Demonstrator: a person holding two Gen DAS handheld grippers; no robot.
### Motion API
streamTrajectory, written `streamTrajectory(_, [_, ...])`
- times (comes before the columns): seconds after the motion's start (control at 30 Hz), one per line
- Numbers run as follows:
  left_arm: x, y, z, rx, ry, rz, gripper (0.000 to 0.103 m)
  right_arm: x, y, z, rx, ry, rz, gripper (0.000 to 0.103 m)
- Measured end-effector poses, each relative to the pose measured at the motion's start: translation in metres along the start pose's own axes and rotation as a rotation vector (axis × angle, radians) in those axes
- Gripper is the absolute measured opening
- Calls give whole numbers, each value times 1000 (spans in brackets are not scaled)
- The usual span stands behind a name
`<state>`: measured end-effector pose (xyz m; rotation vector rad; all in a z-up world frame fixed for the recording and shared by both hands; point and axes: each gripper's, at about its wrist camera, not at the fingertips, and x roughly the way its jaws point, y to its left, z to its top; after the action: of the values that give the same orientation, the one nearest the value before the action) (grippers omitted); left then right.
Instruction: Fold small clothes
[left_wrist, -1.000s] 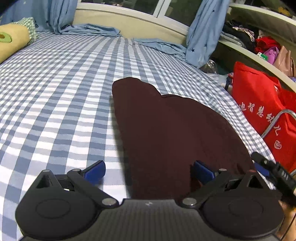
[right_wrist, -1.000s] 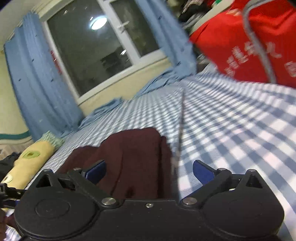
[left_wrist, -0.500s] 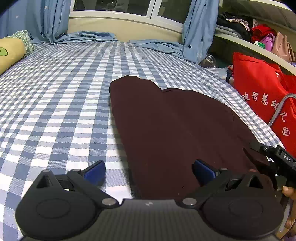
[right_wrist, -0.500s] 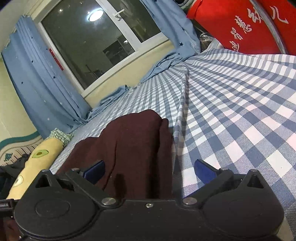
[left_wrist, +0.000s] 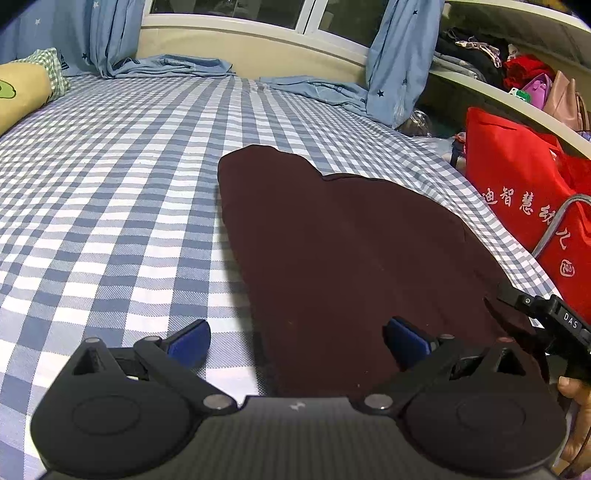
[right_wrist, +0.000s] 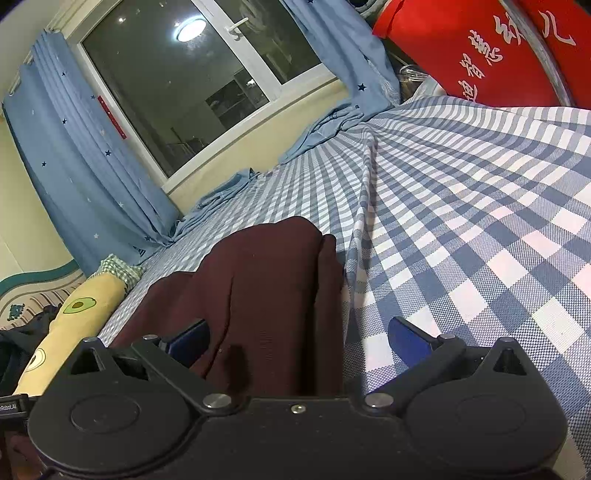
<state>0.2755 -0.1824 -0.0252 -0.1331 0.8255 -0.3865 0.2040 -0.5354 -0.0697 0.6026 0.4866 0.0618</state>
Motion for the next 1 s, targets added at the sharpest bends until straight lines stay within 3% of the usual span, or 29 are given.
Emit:
streamTrajectory(0.2, [2,5,1,-12,4,-25,103,0,0,0,0,0,0,102])
streamTrajectory(0.4, [14,18,10,-95,39,-99,103,0,-1,0,-4,-4,9,101])
streamTrajectory(0.6, [29,19,13,-39,73,-137,103,0,-2,-1,-12,-5,30,97])
streamTrajectory(0.73, [38,26,10,-69,88,-186,103,-7,-3,-4,-7,-30,76,96])
streamTrajectory(1.0, [43,20,15,-41,108,-167,103,-9,4,-4,-46,-21,155,92])
